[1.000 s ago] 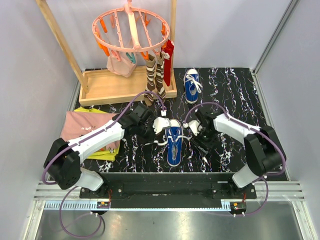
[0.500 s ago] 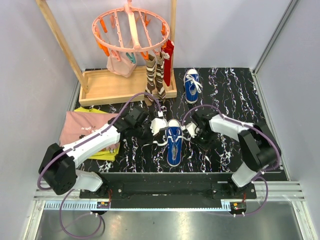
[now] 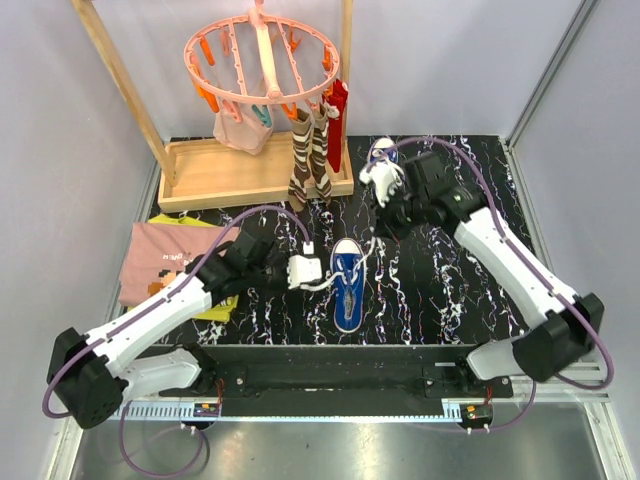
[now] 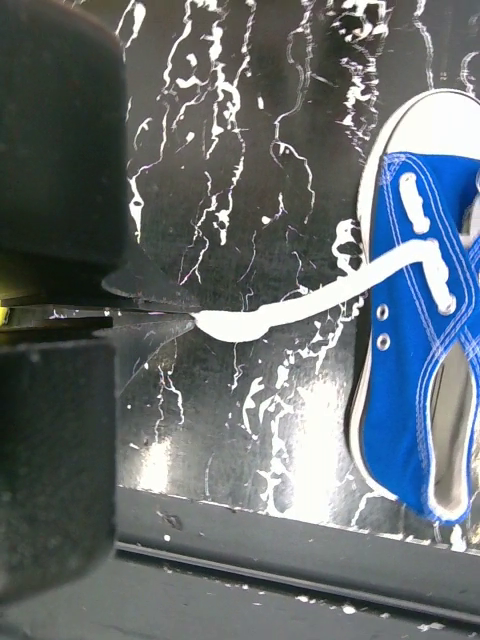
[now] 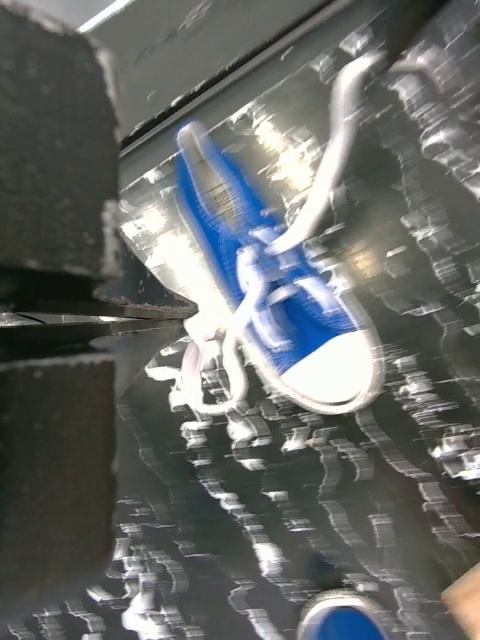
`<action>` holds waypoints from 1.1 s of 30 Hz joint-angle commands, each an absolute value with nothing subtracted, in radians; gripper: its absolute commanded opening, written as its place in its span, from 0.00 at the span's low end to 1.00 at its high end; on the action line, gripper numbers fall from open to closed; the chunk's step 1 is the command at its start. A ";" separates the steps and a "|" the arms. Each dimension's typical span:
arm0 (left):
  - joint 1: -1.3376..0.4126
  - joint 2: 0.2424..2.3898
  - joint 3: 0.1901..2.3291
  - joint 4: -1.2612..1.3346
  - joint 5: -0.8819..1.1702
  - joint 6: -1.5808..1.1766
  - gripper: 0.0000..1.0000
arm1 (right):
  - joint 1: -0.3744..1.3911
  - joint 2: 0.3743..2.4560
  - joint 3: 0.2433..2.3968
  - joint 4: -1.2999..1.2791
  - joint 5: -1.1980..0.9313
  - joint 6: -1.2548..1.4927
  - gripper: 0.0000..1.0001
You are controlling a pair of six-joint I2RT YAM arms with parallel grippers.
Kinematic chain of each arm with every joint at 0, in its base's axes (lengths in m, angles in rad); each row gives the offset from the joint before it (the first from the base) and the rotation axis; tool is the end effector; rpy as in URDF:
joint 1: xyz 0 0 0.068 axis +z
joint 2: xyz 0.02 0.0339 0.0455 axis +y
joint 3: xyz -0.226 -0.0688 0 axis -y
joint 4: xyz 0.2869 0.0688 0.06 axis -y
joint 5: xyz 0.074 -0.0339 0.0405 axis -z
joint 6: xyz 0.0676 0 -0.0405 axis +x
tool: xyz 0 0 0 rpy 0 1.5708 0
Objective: Tie the shoes
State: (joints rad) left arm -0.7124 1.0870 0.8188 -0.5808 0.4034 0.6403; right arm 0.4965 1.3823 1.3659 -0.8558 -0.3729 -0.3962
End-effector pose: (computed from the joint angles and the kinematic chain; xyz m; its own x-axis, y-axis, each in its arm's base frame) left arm 0.2077 -0.2145 0.1932 0.0209 0.7080 -0.7059 0.9789 0.1291 0.1585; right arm 0.2992 0.1901 0.2859 -0.3704 -0.6094 -0.7010 -0.8591 0.5117 0.0092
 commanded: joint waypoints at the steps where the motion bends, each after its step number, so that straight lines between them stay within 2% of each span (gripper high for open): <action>1: -0.747 1.019 0.789 -0.560 0.407 0.780 0.00 | 0.535 1.550 1.566 -0.818 -0.543 -0.313 0.00; 7: -0.822 0.901 0.716 -0.563 0.370 0.914 0.00 | 0.685 1.718 1.712 -0.732 -0.597 -0.178 0.00; 17: -0.948 0.825 0.641 -0.620 0.348 0.968 0.00 | 0.916 1.917 1.671 -0.555 -0.586 -0.060 0.00; 29: -0.963 0.798 0.571 -0.641 0.357 0.902 0.00 | 0.956 2.052 1.600 -0.528 -0.655 0.021 0.00; 30: -0.963 0.787 0.565 -0.643 0.357 0.903 0.00 | 0.956 2.051 1.597 -0.534 -0.658 0.021 0.02; 31: -0.963 0.782 0.560 -0.643 0.356 0.900 0.00 | 0.956 2.049 1.598 -0.538 -0.664 0.023 0.17; 32: -0.963 0.778 0.554 -0.644 0.356 0.896 0.00 | 0.956 2.043 1.608 -0.548 -0.664 0.020 0.26; 33: -0.965 0.770 0.555 -0.647 0.356 0.891 0.00 | 0.954 2.039 1.615 -0.569 -0.660 0.015 0.29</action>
